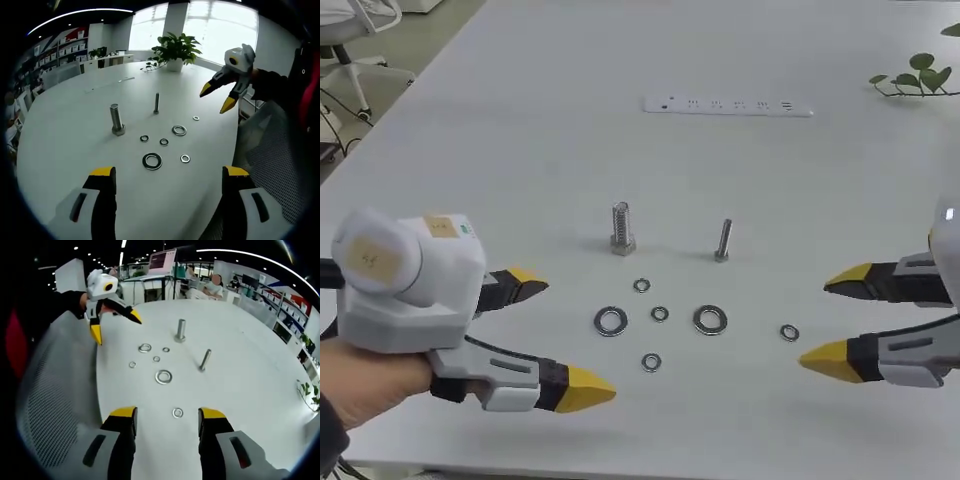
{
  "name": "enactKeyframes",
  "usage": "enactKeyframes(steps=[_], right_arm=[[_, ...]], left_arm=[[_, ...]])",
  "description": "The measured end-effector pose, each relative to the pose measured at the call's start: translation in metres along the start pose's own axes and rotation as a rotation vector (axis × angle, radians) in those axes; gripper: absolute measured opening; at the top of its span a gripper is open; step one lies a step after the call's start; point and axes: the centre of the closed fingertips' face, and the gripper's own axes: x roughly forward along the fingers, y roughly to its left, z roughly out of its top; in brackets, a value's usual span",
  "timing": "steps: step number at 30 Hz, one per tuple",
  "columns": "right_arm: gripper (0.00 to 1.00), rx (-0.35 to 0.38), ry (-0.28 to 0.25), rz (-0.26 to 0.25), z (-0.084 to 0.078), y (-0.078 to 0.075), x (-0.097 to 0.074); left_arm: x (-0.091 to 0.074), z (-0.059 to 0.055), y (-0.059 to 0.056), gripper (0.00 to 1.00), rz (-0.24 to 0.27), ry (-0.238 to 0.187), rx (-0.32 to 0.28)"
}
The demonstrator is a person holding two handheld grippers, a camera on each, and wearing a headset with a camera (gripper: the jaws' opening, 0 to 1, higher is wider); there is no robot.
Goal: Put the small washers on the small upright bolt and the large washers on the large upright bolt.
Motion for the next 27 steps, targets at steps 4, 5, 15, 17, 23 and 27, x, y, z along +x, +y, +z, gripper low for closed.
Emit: enactKeyframes(steps=[4,5,15,17,23,27], right_arm=[[0.46,-0.021,0.04,0.002,-0.002,-0.002,0.001],[0.45,-0.028,0.045,0.001,-0.002,-0.003,0.001],[0.36,-0.071,0.132,0.021,-0.008,-0.004,0.007],[0.35,-0.08,0.145,0.025,-0.009,-0.005,0.009],[0.32,-0.116,0.203,0.043,-0.013,-0.01,0.015],[0.3,-0.122,0.228,0.064,-0.015,-0.012,0.02]], left_arm=[[0.0,-0.001,0.0,0.87,-0.002,0.004,0.003],[0.0,-0.001,-0.001,0.87,-0.003,0.004,0.003],[-0.001,0.0,-0.001,0.87,-0.002,-0.001,0.006],[0.0,0.0,-0.001,0.87,-0.003,-0.001,0.006],[0.0,0.0,-0.001,0.87,-0.004,0.0,0.008],[0.0,0.0,-0.001,0.87,-0.005,0.001,0.009]])
